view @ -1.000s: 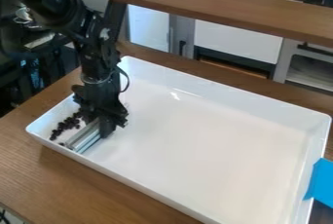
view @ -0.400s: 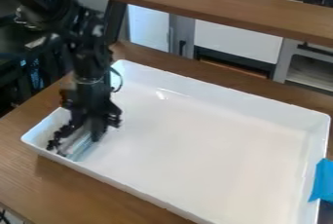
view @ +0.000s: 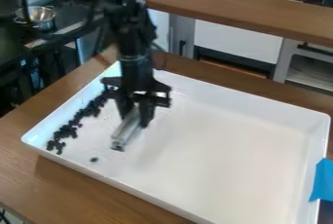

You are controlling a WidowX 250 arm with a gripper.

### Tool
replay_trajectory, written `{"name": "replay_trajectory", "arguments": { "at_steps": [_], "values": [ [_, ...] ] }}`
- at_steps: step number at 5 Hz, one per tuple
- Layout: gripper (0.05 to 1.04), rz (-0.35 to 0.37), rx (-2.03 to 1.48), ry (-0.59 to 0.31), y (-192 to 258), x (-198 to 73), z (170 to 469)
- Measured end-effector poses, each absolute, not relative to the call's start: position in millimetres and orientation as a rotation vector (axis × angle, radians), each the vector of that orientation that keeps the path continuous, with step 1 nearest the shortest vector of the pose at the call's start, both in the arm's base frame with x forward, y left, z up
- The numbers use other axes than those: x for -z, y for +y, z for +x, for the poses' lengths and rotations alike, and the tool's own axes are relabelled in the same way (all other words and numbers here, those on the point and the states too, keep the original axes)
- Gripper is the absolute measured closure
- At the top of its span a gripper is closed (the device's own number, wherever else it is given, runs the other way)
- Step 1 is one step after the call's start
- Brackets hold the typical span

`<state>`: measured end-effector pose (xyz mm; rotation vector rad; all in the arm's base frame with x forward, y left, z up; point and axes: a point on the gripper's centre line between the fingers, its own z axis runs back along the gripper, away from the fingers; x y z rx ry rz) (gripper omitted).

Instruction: Sweep into pile

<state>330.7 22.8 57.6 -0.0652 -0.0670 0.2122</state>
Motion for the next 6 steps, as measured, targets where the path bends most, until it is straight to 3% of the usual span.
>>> {"name": "replay_trajectory", "arguments": {
  "at_steps": [2, 6],
  "values": [
    [0.701, -0.073, -0.215, -0.081, -22, -54, 332],
    [0.701, -0.012, -0.200, -0.138, -17, -16, 319]
  ]
}}
